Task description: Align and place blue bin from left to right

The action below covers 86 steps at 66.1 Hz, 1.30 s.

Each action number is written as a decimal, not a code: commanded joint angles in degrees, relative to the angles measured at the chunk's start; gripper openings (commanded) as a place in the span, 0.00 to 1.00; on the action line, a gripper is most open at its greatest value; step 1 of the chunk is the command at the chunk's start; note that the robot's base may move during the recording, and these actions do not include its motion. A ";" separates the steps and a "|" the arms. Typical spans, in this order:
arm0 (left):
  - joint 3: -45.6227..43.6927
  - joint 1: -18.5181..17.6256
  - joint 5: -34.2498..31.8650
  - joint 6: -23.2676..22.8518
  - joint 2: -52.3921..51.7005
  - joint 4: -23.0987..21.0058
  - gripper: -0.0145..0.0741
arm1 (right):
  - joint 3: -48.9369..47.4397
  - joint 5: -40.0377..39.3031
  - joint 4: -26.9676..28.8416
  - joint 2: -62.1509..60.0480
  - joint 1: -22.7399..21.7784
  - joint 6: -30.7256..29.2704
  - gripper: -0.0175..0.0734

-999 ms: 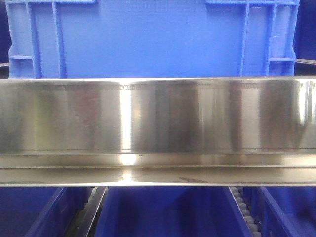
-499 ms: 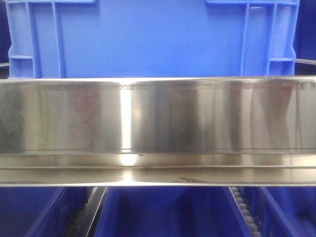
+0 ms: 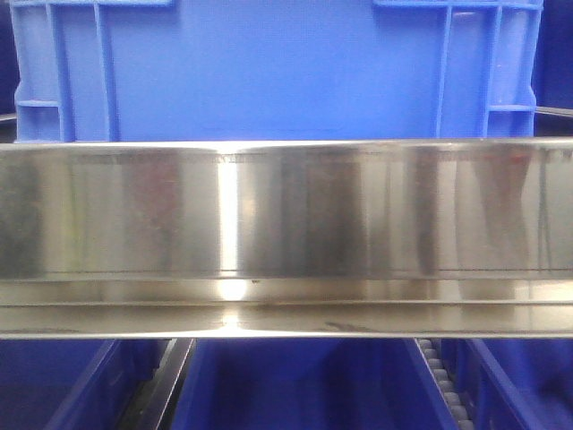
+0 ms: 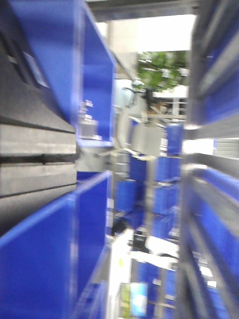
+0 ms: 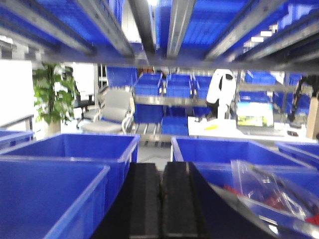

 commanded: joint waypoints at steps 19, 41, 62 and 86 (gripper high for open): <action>-11.62 -2.46 16.08 0.25 10.67 -1.85 0.04 | -11.29 13.37 1.65 11.54 -0.01 0.19 0.01; -23.14 -17.57 23.94 -0.65 25.81 3.91 0.04 | -23.11 27.31 1.86 25.81 -0.01 3.80 0.04; -37.19 -19.72 31.92 -17.93 40.08 12.50 0.04 | -25.25 30.51 -11.32 30.01 6.51 19.14 0.04; -53.17 -19.72 47.16 -22.94 51.77 21.39 0.04 | -34.92 39.96 -20.35 39.62 18.88 29.45 0.04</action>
